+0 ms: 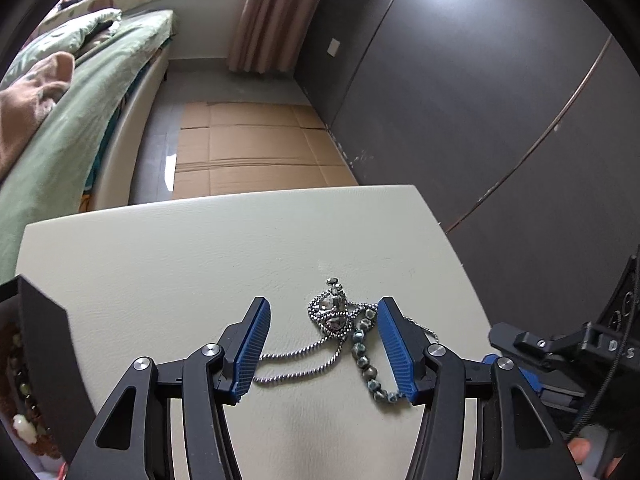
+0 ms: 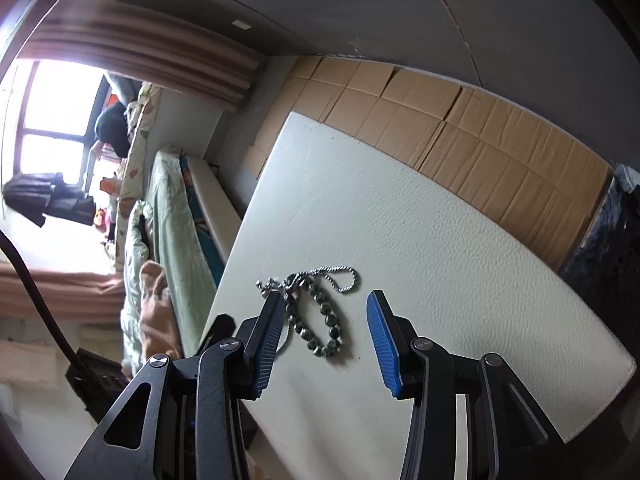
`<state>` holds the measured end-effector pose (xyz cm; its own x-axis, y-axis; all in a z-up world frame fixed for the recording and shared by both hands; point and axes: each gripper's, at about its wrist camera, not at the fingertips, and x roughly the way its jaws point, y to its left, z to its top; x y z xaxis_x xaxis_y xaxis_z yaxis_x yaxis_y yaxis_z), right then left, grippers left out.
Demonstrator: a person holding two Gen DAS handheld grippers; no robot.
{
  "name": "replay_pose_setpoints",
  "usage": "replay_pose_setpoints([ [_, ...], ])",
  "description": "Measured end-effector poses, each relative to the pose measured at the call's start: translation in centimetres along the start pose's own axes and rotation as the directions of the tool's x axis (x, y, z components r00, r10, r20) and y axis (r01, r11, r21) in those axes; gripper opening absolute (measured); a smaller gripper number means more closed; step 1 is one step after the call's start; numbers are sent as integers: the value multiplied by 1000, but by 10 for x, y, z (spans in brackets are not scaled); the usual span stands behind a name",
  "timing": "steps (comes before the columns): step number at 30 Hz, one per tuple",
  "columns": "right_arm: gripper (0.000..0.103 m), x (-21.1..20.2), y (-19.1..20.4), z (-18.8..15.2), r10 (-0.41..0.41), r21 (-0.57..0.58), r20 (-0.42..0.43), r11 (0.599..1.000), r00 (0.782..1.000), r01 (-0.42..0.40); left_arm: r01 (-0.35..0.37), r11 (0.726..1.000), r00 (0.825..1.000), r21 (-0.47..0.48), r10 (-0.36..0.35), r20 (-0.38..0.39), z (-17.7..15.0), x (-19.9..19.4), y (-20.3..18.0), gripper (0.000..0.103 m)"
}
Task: Organize jewelry
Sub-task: 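Move both tools to the silver chain necklace and green bead bracelet, then grasp the silver chain necklace with the left tool while the right tool grasps the green bead bracelet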
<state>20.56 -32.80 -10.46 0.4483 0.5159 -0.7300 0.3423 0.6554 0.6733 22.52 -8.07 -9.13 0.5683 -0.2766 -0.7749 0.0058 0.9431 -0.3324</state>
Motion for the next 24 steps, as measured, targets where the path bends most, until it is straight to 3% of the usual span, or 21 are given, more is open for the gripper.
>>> replay_pose_setpoints([
  [10, 44, 14, 3, 5, 4, 34, -19, 999, 1000, -4, -40, 998, 998, 58, 42, -36, 0, 32, -8, 45],
  [15, 44, 19, 5, 6, -6, 24, -25, 1000, 1000, 7, -65, 993, 997, 101, 68, -27, -4, 38, -11, 35],
  [17, 44, 20, 7, 5, -21, 10, -22, 1000, 1000, 21, -55, 993, 998, 105, 58, -25, -5, 38, -9, 22],
  [19, 44, 22, 10, 4, -36, -6, -24, 999, 999, 36, -38, 993, 999, 109, 41, -28, -7, 36, -7, 21],
  [20, 44, 25, 12, 3, -50, -26, -30, 998, 998, 49, -32, 994, 999, 109, 35, -27, -6, 35, -6, 8],
  [24, 44, 33, 25, -2, -104, -122, -43, 988, 994, 98, -21, 997, 1000, 74, 22, -19, -4, 23, 2, 9],
])
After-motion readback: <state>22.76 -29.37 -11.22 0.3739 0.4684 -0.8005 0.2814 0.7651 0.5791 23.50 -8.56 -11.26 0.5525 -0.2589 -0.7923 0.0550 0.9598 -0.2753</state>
